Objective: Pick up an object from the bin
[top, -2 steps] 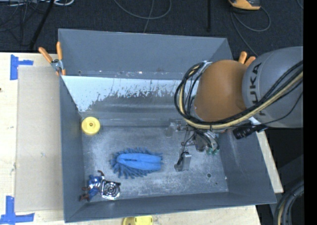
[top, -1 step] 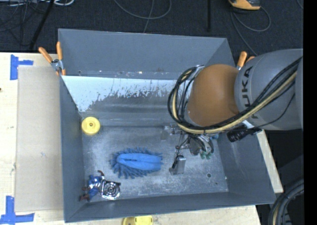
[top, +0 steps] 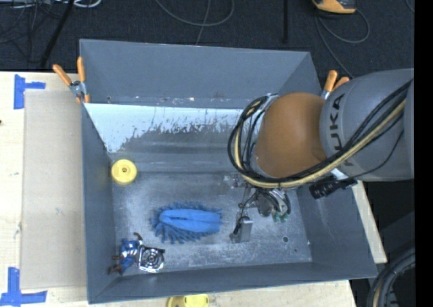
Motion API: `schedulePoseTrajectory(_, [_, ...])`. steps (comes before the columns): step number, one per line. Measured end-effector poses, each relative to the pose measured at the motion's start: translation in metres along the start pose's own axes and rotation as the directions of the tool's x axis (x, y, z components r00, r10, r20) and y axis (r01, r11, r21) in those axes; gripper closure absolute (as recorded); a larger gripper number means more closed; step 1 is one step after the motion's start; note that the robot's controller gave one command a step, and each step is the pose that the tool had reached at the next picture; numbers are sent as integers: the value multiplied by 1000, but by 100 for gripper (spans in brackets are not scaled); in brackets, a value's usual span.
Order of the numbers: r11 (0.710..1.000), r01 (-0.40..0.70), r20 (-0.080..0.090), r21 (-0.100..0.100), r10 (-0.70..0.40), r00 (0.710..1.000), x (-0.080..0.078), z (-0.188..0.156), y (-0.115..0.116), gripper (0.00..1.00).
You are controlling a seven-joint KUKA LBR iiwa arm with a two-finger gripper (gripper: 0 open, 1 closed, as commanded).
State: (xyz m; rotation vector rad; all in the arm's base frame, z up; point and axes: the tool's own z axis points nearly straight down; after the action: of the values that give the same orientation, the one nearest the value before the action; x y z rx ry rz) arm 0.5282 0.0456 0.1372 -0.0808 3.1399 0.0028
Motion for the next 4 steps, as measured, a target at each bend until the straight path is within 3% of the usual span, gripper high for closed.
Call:
schedulePoseTrajectory(1, [998,66,2,2,-66,998,-22,33,31,0])
schedulePoseTrajectory(2, [995,95,2,1,-95,995,-31,42,40,0])
schedulePoseTrajectory(3, [940,342,-3,0,-342,940,-44,30,38,0])
schedulePoseTrajectory(4, [888,460,0,1,-460,888,-27,46,65,0])
